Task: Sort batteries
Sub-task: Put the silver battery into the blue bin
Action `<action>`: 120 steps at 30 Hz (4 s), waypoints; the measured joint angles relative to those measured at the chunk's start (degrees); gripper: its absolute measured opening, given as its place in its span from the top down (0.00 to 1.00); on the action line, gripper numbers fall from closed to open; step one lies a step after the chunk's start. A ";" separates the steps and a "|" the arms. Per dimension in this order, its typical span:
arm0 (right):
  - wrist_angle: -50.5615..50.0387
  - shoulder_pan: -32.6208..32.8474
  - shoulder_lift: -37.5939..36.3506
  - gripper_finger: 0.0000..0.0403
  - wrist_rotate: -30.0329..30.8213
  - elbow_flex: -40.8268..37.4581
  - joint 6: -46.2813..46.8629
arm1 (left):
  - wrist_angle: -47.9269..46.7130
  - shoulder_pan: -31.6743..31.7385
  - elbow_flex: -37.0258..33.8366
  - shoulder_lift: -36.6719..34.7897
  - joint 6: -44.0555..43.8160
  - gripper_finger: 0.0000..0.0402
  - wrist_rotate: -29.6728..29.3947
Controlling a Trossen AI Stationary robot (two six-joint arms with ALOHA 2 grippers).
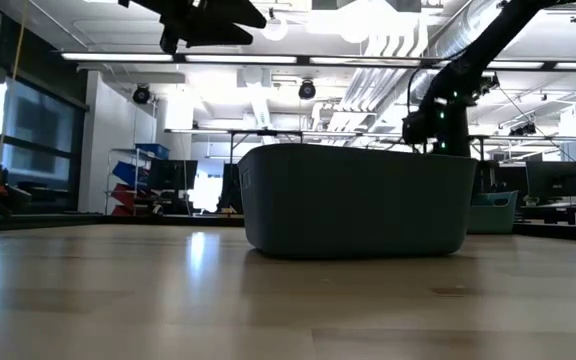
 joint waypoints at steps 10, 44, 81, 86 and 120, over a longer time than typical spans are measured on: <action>16.63 11.03 -16.34 0.67 -4.12 -1.83 -4.95 | -43.25 -9.82 20.63 -0.03 -8.52 0.62 -8.30; 89.36 78.76 -29.50 0.67 5.89 -37.65 -8.83 | -92.90 -26.41 16.18 25.49 -66.08 0.65 73.35; 87.47 78.85 -29.50 0.67 5.87 -37.62 -8.42 | -84.25 -30.05 9.12 25.48 -80.25 1.00 77.04; 87.45 78.85 -29.49 0.67 5.87 -37.61 -8.37 | -79.80 -31.25 6.62 25.73 -80.17 1.00 79.18; 84.90 78.95 -29.49 0.67 5.84 -37.58 -5.79 | -78.74 -43.25 19.26 17.28 -90.94 0.62 42.49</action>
